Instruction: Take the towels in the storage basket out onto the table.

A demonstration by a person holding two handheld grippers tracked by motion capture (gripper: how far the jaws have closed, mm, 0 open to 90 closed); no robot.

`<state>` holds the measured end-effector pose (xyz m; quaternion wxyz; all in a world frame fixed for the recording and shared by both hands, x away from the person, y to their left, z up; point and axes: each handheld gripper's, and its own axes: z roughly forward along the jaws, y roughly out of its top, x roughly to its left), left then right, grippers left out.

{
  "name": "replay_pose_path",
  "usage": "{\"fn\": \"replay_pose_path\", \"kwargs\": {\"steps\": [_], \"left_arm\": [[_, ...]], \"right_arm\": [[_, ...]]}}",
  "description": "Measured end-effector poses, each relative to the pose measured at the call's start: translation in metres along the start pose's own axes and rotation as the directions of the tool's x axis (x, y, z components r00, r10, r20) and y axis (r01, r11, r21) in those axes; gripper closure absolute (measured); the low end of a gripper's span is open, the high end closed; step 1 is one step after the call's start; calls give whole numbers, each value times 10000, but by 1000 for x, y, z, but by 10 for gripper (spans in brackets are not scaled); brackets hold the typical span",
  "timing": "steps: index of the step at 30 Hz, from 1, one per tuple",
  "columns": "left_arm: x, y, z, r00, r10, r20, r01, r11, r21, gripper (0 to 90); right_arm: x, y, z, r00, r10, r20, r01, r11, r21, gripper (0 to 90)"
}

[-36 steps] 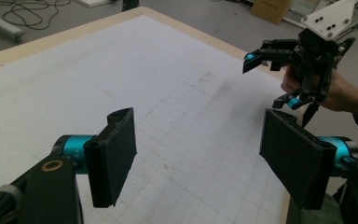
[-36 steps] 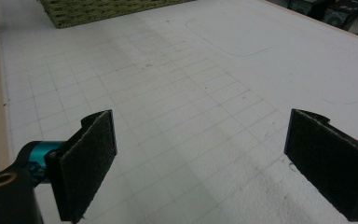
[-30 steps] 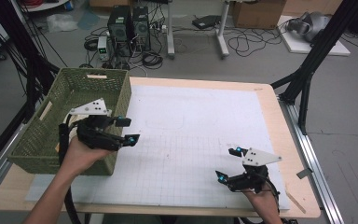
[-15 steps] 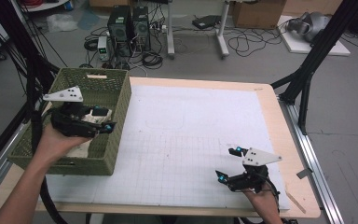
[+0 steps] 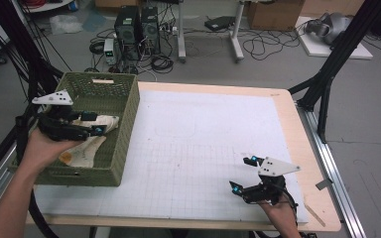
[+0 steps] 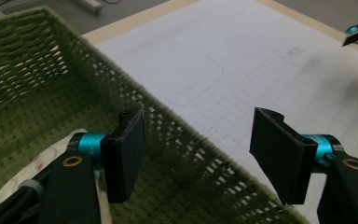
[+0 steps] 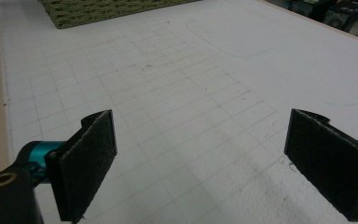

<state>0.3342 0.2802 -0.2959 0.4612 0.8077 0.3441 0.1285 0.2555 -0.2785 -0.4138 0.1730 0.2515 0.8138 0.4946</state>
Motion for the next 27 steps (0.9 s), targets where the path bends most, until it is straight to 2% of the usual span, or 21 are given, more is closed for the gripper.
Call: {"fn": "replay_pose_path", "kwargs": {"steps": [5,9,12,15,24,26,27], "left_arm": [[8,-9,-3,9993,-145,-331,150,9998,148,382],[14,-17,-4,9966,-85,-818,124,9988,479,402],[18,-20,-5,9893,-71,-1460,155,9983,565,378],[21,-24,-6,9844,-71,-1760,199,9973,710,383],[34,-31,0,9739,-272,-2255,562,9908,1231,440],[36,-32,2,9723,-323,-2315,660,9881,1391,449],[37,-33,4,9694,-286,-2439,696,9845,1609,452]], "right_arm": [[0,0,0,10000,3,-18,-3,10000,18,84],[0,0,1,10000,-29,-25,29,10000,30,84],[1,0,1,10000,-15,-20,15,10000,39,84],[1,0,1,10000,-7,-21,7,10000,42,84],[1,0,2,10000,-45,-52,45,10000,47,84],[1,0,2,10000,-26,-77,26,10000,58,84],[1,0,2,10000,-30,-81,31,10000,54,84]]}}
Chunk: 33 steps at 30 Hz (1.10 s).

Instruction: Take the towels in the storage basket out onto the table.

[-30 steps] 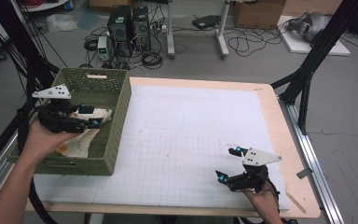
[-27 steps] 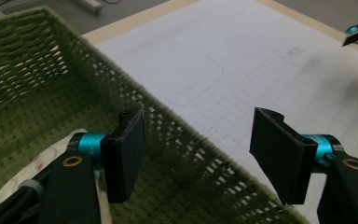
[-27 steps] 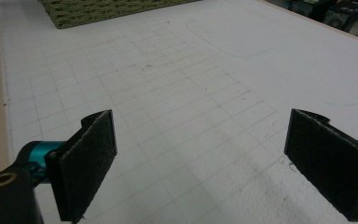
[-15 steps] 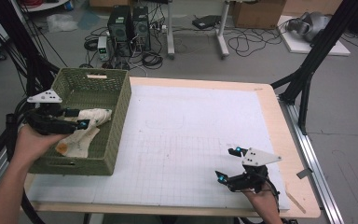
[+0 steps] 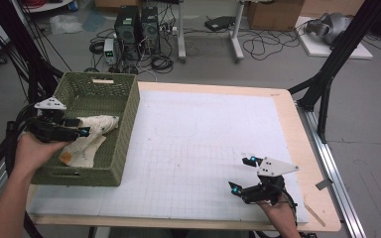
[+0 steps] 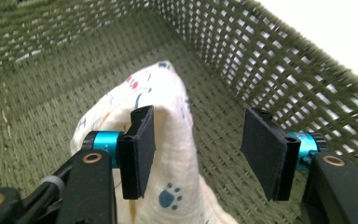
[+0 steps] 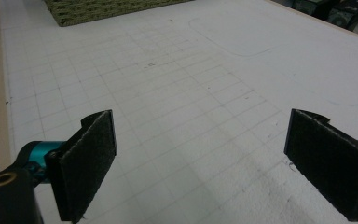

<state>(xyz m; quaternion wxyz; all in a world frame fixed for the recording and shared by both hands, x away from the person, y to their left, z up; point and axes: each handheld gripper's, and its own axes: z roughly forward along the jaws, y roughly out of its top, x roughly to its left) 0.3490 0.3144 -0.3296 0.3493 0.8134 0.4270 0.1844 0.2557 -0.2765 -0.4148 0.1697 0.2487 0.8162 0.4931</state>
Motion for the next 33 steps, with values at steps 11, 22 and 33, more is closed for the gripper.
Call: {"fn": "replay_pose_path", "kwargs": {"steps": [11,22,33], "left_arm": [[2,-1,13,9994,-94,-339,122,9963,850,549],[3,-5,20,9996,-53,-260,89,9901,1400,851],[3,-5,0,9999,-42,116,38,9994,331,862]], "right_arm": [[0,0,0,10000,1,-11,-1,10000,-25,84],[0,0,0,10000,-2,-32,2,10000,-19,84],[-1,0,0,10000,16,-3,-16,10000,-71,84]]}}
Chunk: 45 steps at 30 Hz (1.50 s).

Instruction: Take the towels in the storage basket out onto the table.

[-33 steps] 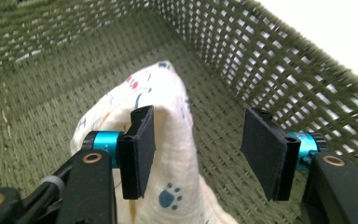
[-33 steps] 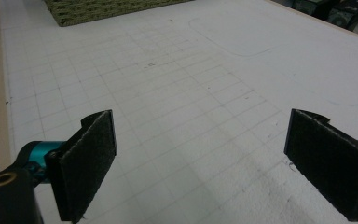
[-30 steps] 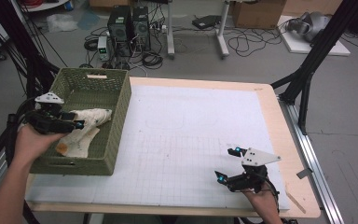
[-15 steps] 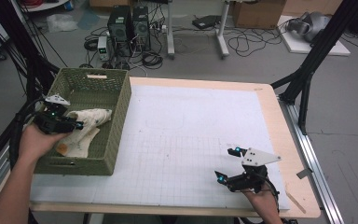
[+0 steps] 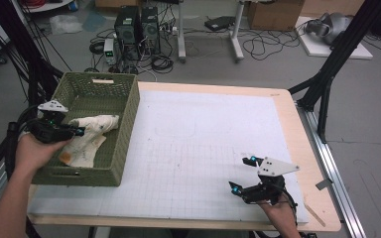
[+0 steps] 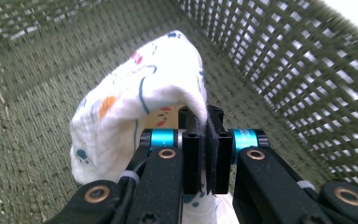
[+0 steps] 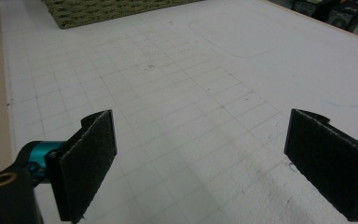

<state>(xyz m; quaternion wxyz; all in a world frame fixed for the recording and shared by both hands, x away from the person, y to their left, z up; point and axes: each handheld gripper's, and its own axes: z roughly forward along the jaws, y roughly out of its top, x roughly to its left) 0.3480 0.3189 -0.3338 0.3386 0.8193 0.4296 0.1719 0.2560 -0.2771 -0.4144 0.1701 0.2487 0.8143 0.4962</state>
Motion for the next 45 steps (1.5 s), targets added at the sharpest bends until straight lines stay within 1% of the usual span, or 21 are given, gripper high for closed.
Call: {"fn": "replay_pose_path", "kwargs": {"steps": [1,2,3,7,10,14,15,16,21,22,23,24,27,30,31,32,34,38,41,44,45], "left_arm": [[1,0,-2,10000,-27,79,28,9999,-135,863],[1,0,-7,9998,-114,188,122,9991,-413,863],[1,0,-7,9998,-114,188,122,9991,-413,863],[1,1,-16,9993,-127,347,157,9962,-855,863],[1,1,-22,9987,-159,491,218,9921,-1235,864],[1,4,-30,9983,-71,584,158,9885,-1504,863],[2,5,-32,9981,-42,612,140,9870,-1598,864],[1,6,-35,9976,-21,691,146,9834,-1807,864],[1,9,-42,9972,23,748,131,9787,-2048,864],[1,10,-44,9970,50,769,117,9766,-2147,864],[1,12,-48,9968,21,801,167,9723,-2330,864],[1,12,-48,9968,21,801,167,9723,-2330,865],[1,15,-54,9966,79,818,130,9677,-2516,865],[0,19,-61,9965,131,829,102,9616,-2743,864],[0,21,-65,9961,170,871,89,9573,-2890,864],[0,21,-65,9961,170,871,89,9573,-2890,864],[-1,24,-69,9951,195,970,112,9521,-3057,864],[-4,29,-74,9926,360,1162,37,9460,-3242,865],[-7,35,-78,9901,433,1333,62,9366,-3502,864],[-10,41,-81,9870,543,1510,43,9316,-3635,865],[-11,43,-82,9861,621,1540,-17,9312,-3644,865]], "right_arm": [[0,0,0,10000,-13,10,13,10000,16,85],[0,0,0,10000,4,10,-5,10000,25,84],[0,0,0,10000,-5,12,5,10000,28,84],[0,0,0,10000,-4,26,4,10000,38,84],[0,0,0,10000,-19,31,19,10000,26,84],[0,0,0,10000,90,7,-90,9999,61,84],[0,0,0,10000,90,1,-90,9999,57,84],[0,0,0,10000,35,11,-35,10000,47,84],[0,0,0,10000,72,18,-72,10000,45,84],[0,0,0,10000,30,3,-30,10000,26,84],[0,0,0,10000,82,1,-82,9999,67,84],[0,0,0,10000,82,1,-82,9999,67,84],[0,0,0,10000,60,30,-60,10000,38,84],[-1,0,0,10000,10,34,-10,10000,26,84],[-1,0,0,10000,23,30,-23,10000,18,84],[-1,0,0,10000,23,30,-23,10000,18,84],[-1,0,0,10000,37,27,-37,10000,11,84],[-1,0,0,10000,32,32,-32,10000,23,84],[-1,0,0,10000,35,49,-35,10000,49,84],[0,0,0,10000,49,31,-49,10000,27,84],[0,0,0,10000,30,43,-30,10000,35,84]]}}
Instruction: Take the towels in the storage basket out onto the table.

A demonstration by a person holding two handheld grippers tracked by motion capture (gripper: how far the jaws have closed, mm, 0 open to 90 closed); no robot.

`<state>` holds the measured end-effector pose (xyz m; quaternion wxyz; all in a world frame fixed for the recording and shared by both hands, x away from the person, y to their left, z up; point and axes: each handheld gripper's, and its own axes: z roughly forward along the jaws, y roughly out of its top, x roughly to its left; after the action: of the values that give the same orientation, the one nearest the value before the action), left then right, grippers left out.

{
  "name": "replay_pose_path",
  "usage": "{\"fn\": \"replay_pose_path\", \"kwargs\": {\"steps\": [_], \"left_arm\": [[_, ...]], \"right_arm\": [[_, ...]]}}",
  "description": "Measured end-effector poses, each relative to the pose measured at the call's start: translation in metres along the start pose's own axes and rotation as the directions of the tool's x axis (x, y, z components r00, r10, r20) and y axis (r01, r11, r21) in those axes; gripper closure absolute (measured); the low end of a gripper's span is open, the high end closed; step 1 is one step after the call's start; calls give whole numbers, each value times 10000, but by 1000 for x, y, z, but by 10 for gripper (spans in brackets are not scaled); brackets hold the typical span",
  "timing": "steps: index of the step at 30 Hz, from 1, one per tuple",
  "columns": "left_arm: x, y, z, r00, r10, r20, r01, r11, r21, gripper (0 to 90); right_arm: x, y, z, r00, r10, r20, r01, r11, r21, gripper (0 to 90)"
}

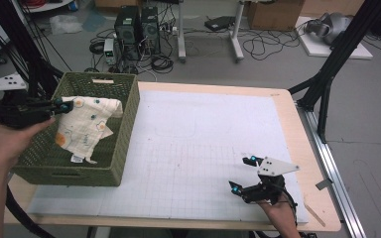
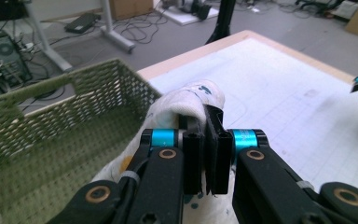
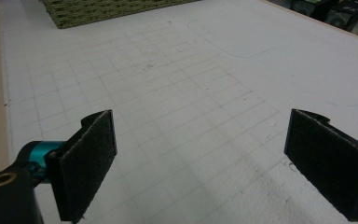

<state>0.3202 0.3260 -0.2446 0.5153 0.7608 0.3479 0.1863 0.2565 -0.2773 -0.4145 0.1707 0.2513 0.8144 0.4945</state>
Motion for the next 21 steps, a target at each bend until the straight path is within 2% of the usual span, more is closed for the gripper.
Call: {"fn": "replay_pose_path", "kwargs": {"steps": [2,12,18,21], "left_arm": [[-3,4,1,9999,-70,150,73,9998,-166,865],[-24,31,11,9969,316,716,-275,9980,-576,865],[-41,48,20,9903,534,1280,-422,9952,-886,865],[-49,54,28,9871,593,1486,-465,9950,-880,865]], "right_arm": [[0,0,0,10000,17,-13,-17,10000,-12,84],[0,0,0,10000,48,-34,-48,10000,6,84],[0,0,0,10000,-9,-52,9,10000,11,84],[0,0,0,10000,-15,-63,15,10000,-3,84]]}}
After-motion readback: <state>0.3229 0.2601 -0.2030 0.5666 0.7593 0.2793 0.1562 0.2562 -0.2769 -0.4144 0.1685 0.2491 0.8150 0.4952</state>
